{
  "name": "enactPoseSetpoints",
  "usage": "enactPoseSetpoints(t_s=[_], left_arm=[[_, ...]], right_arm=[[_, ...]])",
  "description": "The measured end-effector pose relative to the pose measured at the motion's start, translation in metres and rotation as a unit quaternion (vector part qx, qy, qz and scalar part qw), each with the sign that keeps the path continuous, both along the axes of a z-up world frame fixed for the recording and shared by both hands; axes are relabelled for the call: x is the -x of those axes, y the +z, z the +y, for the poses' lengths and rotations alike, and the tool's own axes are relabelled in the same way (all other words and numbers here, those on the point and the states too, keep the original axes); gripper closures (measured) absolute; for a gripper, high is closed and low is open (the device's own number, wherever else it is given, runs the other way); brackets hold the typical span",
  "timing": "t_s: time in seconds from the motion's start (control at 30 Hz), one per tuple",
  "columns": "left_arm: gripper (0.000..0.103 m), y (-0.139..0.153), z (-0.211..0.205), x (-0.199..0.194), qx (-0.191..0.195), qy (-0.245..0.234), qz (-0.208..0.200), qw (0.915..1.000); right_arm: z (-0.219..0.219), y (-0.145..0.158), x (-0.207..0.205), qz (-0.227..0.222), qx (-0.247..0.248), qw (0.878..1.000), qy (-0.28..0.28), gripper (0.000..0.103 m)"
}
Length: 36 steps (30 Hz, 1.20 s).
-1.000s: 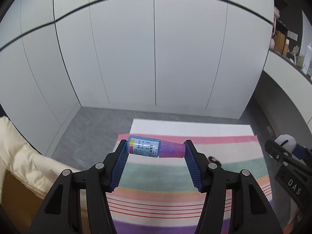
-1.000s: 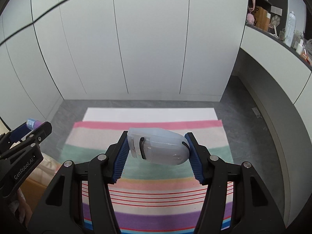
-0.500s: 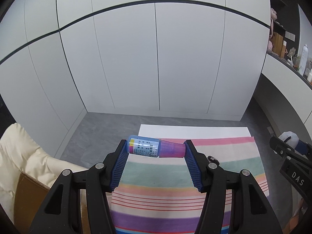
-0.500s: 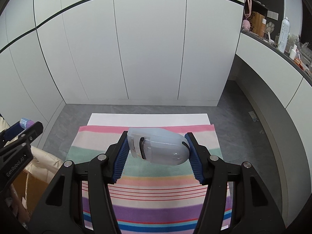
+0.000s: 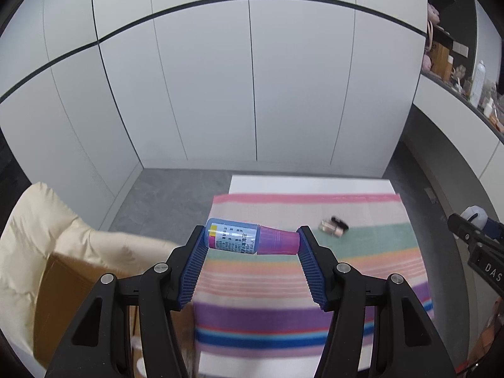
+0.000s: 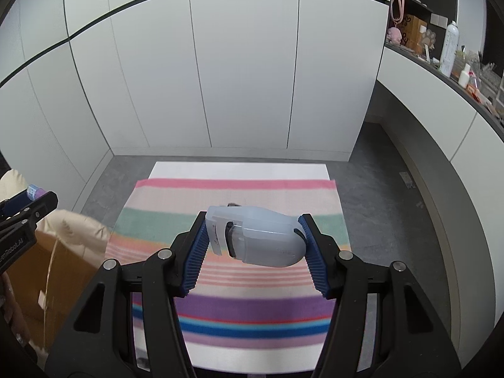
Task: Organize objects
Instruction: 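Lift the lipstick tube and white case and carry them toward the box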
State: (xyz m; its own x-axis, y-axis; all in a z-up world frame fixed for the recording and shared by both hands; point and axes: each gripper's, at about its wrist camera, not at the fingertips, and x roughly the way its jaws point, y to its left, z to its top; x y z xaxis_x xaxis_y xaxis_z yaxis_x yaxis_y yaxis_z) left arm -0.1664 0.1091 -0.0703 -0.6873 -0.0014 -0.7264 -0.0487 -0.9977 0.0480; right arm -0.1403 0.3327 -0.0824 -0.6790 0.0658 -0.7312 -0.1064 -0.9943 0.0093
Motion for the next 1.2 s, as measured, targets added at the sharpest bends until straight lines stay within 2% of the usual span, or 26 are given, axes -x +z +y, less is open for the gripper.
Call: enactPoseSetpoints(t_s=[0.37,0.53,0.6,0.7,0.9,1.2], left_arm=[[0.044,0.0,-0.007,-0.08,0.02,-0.024,0.004,0.9995],[0.044,-0.01,-0.013,-0.114,0.023,-0.032,-0.004,0.9992],[0.044,-0.017,-0.016,-0.124,0.018,-0.037,-0.025,0.9988],[0.044,-0.026,-0.024,-0.134,0.005,-0.032,-0.048,0.9983],[0.044,-0.035,-0.041,-0.146,0.006,-0.016,-0.061,0.998],[0.044,-0.034,-0.048,-0.143,0.005,-0.014,-0.061,0.998]], right_arm=[[0.015,-0.013,-0.072,-0.028,0.018,0.999,0.001,0.044],[0.02,-0.016,-0.103,-0.034,0.014,0.999,-0.004,0.044],[0.021,-0.018,-0.115,-0.033,0.013,0.999,-0.004,0.044],[0.023,-0.021,-0.132,-0.036,0.016,0.999,-0.003,0.044],[0.026,-0.029,-0.163,-0.048,0.016,0.999,-0.006,0.044],[0.025,-0.035,-0.164,-0.056,0.026,0.998,-0.01,0.044]])
